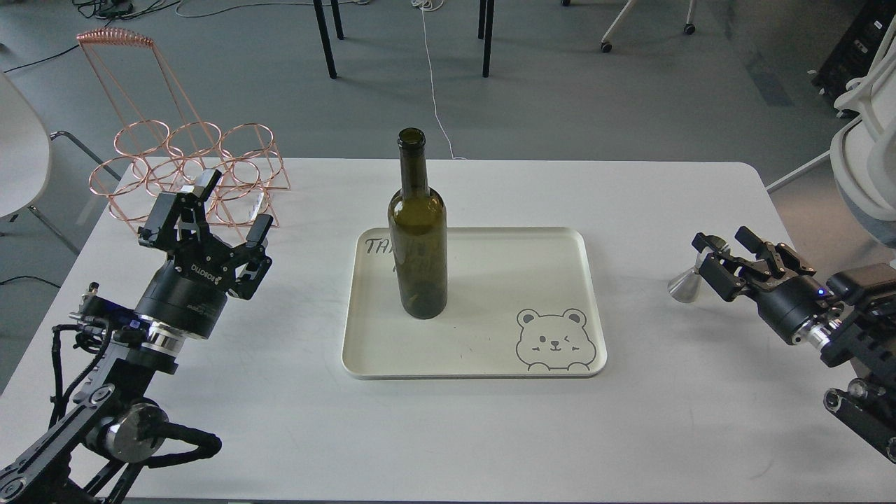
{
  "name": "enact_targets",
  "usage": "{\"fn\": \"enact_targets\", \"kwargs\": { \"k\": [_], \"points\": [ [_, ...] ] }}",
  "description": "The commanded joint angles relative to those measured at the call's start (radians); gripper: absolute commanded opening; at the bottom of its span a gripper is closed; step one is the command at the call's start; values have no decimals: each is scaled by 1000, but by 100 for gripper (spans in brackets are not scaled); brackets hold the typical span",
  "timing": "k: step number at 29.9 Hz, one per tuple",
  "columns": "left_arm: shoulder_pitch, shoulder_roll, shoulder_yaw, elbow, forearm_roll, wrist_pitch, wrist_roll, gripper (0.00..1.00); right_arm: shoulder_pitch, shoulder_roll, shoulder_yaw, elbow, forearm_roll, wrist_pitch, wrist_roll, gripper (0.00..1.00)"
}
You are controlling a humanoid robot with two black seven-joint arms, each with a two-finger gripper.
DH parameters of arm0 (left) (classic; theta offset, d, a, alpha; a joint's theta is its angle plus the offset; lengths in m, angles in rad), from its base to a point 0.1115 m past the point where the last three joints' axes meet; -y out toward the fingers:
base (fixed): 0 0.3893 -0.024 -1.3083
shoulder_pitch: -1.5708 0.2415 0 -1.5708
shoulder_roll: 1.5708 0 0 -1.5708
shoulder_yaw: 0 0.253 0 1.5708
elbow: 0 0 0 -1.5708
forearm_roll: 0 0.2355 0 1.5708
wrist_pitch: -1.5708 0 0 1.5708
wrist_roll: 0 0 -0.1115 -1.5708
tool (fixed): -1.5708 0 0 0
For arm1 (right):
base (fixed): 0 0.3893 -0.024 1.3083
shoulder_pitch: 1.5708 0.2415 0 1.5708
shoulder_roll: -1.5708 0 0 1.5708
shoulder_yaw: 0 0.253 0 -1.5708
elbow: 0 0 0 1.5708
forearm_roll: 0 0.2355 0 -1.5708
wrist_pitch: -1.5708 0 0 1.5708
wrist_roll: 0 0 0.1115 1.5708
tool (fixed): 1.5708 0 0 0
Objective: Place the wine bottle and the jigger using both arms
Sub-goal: 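Grasp the jigger with the right gripper and lift it off the tray, then set the jigger on the table beside the tray and release, then reach the left gripper to the bottle neck and grasp it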
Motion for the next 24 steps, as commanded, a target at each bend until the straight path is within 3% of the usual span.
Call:
{"fn": "enact_targets", "kwargs": {
  "k": [1, 6, 11, 17, 24],
  "points": [
    [0, 9, 0, 0, 2, -30, 0, 99, -57, -121, -39, 129, 74, 0, 0, 87],
    [-3, 41, 0, 0, 44, -42, -3, 99, -95, -276, -94, 311, 260, 0, 0, 89],
    [-12, 78, -3, -3, 247, -42, -15, 99, -92, -384, -129, 544, 586, 1, 0, 92],
    [-66, 153, 0, -58, 380, -39, -15, 99, -25, -384, -112, 617, 915, 188, 0, 93],
    [-195, 273, 6, -153, 673, -45, -15, 99, 63, -370, -105, 608, 1356, 516, 0, 94]
  ]
}}
